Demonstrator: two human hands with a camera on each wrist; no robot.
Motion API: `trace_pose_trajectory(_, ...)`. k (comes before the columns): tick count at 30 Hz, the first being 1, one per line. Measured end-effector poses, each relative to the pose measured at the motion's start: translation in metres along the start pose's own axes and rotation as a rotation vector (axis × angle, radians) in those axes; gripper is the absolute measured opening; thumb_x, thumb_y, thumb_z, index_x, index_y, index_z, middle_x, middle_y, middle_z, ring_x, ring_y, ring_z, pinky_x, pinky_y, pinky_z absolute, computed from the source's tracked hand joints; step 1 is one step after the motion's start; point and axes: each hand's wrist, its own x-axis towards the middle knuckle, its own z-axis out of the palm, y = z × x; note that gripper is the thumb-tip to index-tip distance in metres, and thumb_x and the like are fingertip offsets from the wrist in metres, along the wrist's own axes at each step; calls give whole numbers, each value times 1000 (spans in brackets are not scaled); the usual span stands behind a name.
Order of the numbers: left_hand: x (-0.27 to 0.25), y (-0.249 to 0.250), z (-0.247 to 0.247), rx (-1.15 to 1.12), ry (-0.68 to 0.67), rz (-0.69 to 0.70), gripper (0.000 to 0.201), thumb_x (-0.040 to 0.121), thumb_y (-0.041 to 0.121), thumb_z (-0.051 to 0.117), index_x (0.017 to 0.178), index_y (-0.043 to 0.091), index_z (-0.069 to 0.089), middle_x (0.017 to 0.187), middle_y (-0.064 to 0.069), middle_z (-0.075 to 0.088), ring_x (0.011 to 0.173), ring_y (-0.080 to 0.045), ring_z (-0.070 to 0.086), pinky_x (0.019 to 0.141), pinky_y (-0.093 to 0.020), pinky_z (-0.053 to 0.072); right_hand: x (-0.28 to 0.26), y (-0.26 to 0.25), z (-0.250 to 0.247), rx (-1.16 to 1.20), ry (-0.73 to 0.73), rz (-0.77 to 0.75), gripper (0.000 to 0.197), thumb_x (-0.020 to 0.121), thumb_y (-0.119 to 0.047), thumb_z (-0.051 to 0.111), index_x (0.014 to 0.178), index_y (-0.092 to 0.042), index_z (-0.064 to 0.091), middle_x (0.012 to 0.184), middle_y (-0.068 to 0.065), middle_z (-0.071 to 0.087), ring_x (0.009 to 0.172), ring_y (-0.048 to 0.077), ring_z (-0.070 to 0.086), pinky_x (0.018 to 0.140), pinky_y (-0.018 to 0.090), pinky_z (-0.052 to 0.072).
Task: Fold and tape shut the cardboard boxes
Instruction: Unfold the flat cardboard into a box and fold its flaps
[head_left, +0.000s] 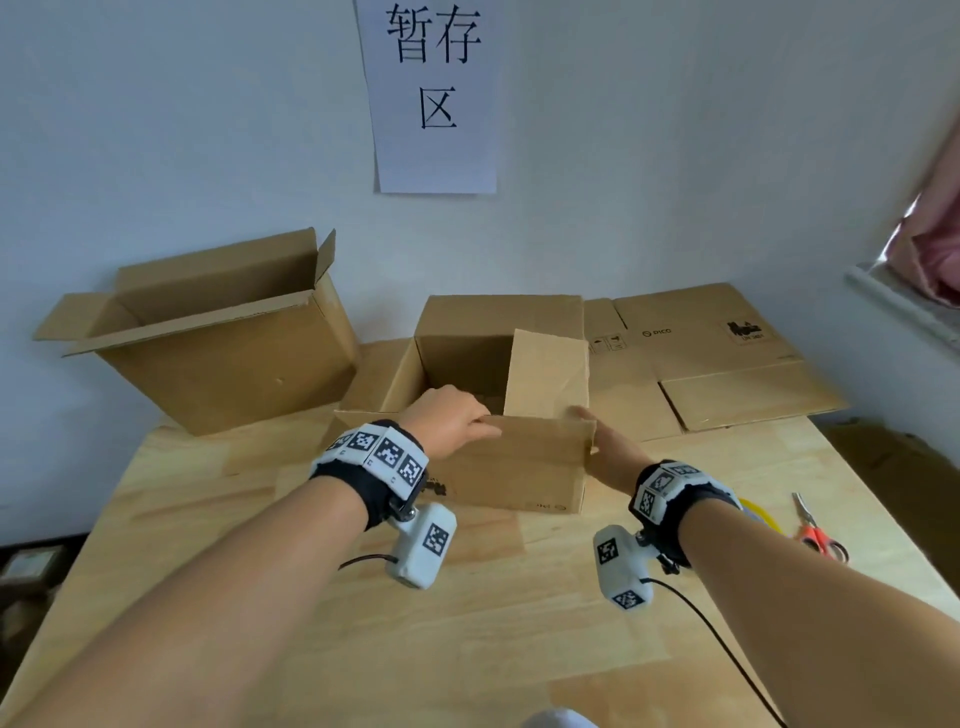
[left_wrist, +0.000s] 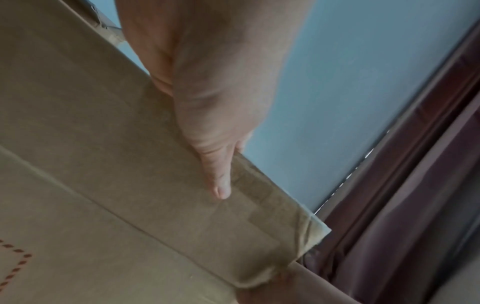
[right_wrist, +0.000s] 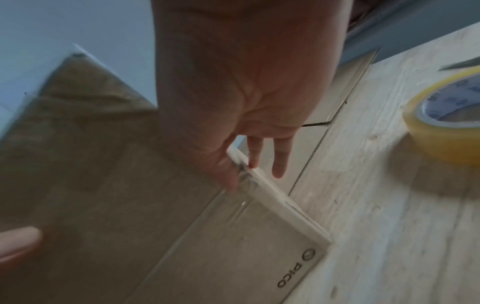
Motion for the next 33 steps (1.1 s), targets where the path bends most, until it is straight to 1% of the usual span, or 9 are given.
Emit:
trace_pose_trajectory(5,14,20,4,-4,12,-30,42,98,45,42,70,15,51,67,3,49,64,-16,49,60,-28,31,11,7,1,295,92,230,42,85,-21,68,121,-7,54,105,6,60,106,24,57,95,35,44)
trace_pose_trajectory(10,13,18,4,-95,49,-25,41,97,42,46,89,6,63,72,-2,57,69,-20,55,63,-29,37,17,0,1,157,127,349,12,94,-13,47,103,-5,47,72,1,45,75,18,50,57,23,37)
trace_pose_trajectory(13,8,17,4,-195,77,1,33,98,39,46,108,13,65,70,5,58,64,-10,54,61,-25,41,20,-3,1,169,132,387,7,94,-10,42,96,-4,44,71,1,43,61,11,41,53,21,34)
trace_pose_trajectory(16,0,3,2,-239,59,13,31,98,37,48,115,16,65,99,0,68,89,-15,62,82,-35,50,21,0,5,150,150,381,12,92,-16,43,95,-6,50,71,2,49,61,12,46,58,25,38)
trace_pose_trajectory(18,-9,-14,-2,-213,29,-31,30,97,33,51,115,13,65,106,-1,67,95,-17,61,84,-32,48,19,1,8,174,175,369,16,92,-18,44,95,-6,53,71,2,51,62,14,48,56,25,40)
trace_pose_trajectory(22,-27,-55,-7,-161,9,-162,36,92,37,58,103,5,66,93,-11,66,85,-23,60,76,-33,43,18,-6,11,214,220,372,19,92,-19,43,95,-5,55,76,5,56,75,22,55,67,31,45)
trace_pose_trajectory(26,-38,-71,-7,-208,9,-194,48,90,46,58,57,13,44,57,-6,38,54,-16,35,58,-30,28,15,-9,19,256,330,394,14,87,-10,42,85,-3,54,74,9,52,74,26,52,62,31,42)
trace_pose_trajectory(28,-36,-69,-4,-211,2,-164,48,91,46,57,61,10,46,59,0,37,54,-15,34,55,-27,25,13,-7,21,313,399,419,11,85,-3,44,83,-2,54,73,11,52,74,27,51,63,30,39)
trace_pose_trajectory(33,-27,-68,4,-241,22,-82,43,94,45,51,73,7,53,68,-4,50,63,-16,46,56,-25,30,10,-9,18,426,500,388,38,84,-5,43,119,-7,56,89,11,59,76,26,54,65,28,40)
